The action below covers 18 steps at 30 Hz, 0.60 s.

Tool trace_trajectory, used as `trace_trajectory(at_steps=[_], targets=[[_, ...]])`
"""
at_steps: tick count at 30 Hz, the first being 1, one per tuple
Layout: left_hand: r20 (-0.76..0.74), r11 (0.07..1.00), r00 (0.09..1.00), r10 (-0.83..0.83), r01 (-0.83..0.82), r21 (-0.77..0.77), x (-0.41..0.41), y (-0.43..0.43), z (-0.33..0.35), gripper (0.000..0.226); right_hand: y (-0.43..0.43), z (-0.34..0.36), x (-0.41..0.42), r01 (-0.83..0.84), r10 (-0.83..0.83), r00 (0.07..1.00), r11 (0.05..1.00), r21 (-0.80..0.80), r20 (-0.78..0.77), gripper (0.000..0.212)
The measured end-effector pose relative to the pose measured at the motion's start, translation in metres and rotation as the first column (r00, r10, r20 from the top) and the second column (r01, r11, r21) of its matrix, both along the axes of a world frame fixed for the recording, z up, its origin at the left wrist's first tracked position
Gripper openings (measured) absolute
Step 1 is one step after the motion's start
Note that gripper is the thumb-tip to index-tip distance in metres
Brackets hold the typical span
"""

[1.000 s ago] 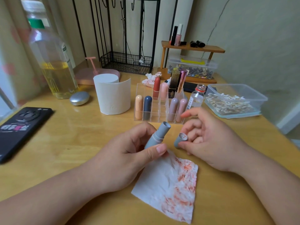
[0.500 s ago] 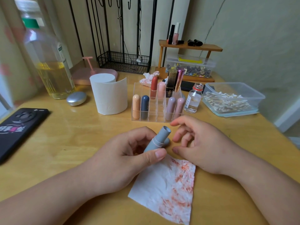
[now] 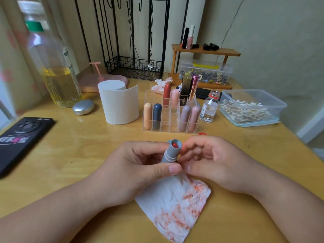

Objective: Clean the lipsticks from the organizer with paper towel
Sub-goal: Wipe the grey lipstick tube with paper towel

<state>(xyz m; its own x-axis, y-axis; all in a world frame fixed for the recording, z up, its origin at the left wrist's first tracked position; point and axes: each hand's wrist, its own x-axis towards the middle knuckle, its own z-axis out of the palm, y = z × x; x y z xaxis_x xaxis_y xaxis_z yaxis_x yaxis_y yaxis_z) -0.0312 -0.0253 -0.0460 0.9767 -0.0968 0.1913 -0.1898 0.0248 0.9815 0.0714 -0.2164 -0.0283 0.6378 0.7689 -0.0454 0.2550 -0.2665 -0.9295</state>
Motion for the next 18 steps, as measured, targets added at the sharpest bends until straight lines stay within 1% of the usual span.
trace_trajectory(at_steps=[1, 3, 5, 6, 7, 9, 11, 13, 15, 16, 18], targets=[[0.003, 1.000, 1.000, -0.014, 0.014, -0.018, -0.001, 0.000, 0.001, 0.031, 0.000, 0.000, -0.002, -0.052, 0.052, 0.997, 0.999, -0.008, -0.051, 0.034], [0.010, 1.000, 1.000, -0.025, 0.025, -0.010, -0.001, -0.001, 0.001, 0.030, 0.001, -0.002, -0.004, -0.107, 0.104, 0.991, 0.994, -0.029, -0.089, 0.040], [0.021, 0.999, 0.999, -0.034, 0.034, 0.014, -0.001, 0.001, 0.001, 0.026, 0.002, -0.002, -0.004, -0.099, 0.095, 0.990, 0.994, -0.037, -0.104, 0.038], [0.041, 0.998, 0.999, -0.007, 0.004, 0.061, 0.000, 0.003, 0.001, 0.023, 0.003, -0.001, -0.004, -0.080, 0.075, 0.991, 0.996, -0.042, -0.107, 0.034], [0.073, 0.988, 0.996, 0.055, -0.065, 0.142, 0.002, 0.006, 0.001, 0.023, 0.003, 0.000, -0.003, -0.058, 0.052, 0.993, 0.997, -0.050, -0.108, 0.032], [0.130, 0.925, 0.970, 0.204, -0.234, 0.298, 0.007, 0.016, 0.002, 0.025, 0.001, 0.002, -0.002, -0.017, 0.010, 0.995, 0.997, -0.073, -0.094, 0.033], [0.138, 0.859, 0.940, 0.313, -0.342, 0.380, 0.010, 0.028, 0.004, 0.018, -0.001, 0.003, 0.000, 0.013, -0.018, 0.999, 0.994, -0.105, -0.044, 0.033], [0.140, 0.777, 0.913, 0.384, -0.401, 0.485, 0.013, 0.036, 0.005, 0.014, -0.002, 0.003, 0.000, 0.021, -0.021, 1.000, 0.991, -0.135, 0.005, 0.031], [0.152, 0.668, 0.880, 0.450, -0.444, 0.597, 0.015, 0.041, 0.004, 0.017, -0.002, 0.003, -0.002, 0.007, -0.003, 1.000, 0.987, -0.159, 0.026, 0.030], [0.145, 0.629, 0.866, 0.479, -0.453, 0.632, 0.017, 0.042, 0.004, 0.021, -0.002, 0.003, -0.003, -0.001, 0.007, 0.999, 0.985, -0.170, 0.033, 0.030], [0.097, 0.604, 0.857, 0.506, -0.432, 0.670, 0.019, 0.044, 0.006, 0.019, -0.001, 0.002, -0.004, -0.007, 0.016, 0.999, 0.982, -0.189, 0.045, 0.031]])
